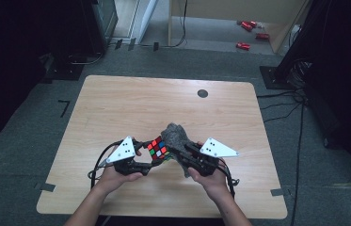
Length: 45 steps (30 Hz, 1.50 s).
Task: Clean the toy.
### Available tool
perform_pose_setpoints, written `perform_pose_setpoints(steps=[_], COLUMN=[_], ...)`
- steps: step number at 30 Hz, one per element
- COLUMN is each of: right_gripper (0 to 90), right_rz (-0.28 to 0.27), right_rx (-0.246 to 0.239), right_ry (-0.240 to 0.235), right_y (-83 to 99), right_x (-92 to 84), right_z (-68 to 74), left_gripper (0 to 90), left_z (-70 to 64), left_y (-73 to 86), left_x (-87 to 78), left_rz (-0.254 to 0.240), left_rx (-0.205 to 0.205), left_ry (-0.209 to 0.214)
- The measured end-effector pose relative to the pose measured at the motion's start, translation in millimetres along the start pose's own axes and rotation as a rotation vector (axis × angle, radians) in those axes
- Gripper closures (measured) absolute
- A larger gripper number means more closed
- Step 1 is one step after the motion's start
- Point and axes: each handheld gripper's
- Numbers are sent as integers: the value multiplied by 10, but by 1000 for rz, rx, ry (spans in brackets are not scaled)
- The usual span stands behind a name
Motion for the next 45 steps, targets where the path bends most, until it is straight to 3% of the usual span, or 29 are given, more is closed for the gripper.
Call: perform_pose_setpoints(steps=[2,6,9,12,16,18,21,25,28,31,34,37,42,45], right_gripper=[758,760,759,757,758,759,760,767,766,763,762,763,766,765], right_rz=[-1,27,24,90,156,173,196,202,164,147,156,163,147,114], right_rx=[6,-20,-103,-184,-183,-160,-149,-141,-114,-106,-150,-167,-147,-108], right_ry=[0,76,68,79,84,72,22,7,52,89,75,52,54,87], right_y=[-1,9,-56,-67,9,21,22,-11,-28,-31,-20,-11,-4,-27], right_x=[-5,-11,-7,96,215,235,261,237,177,117,130,198,232,179], right_z=[-16,-14,128,281,307,302,338,306,197,132,193,294,294,190], left_gripper=[354,354,354,354,354,354,355,356,356,356,356,356,356,356], left_z=[-32,-36,-74,-151,-210,-205,-195,-223,-243,-178,-120,-170,-289,-251], left_y=[-12,-19,-45,-98,-157,-203,-259,-265,-273,-263,-248,-258,-279,-269], left_x=[27,85,147,193,222,212,190,189,196,159,117,142,226,200], left_rz=[20,92,175,223,287,305,316,331,332,322,308,300,298,298], left_rx=[20,23,49,78,100,70,44,73,88,69,40,56,98,85], left_ry=[-9,-53,-105,-143,-194,-194,-208,-211,-215,-216,-220,-212,-184,-187])
Point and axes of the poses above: each handheld gripper's, and its own axes: x roughly forward along the jaws, y roughly out of its underside, z roughly to its left, and after that the axes turned 13 degrees about z, right-handed
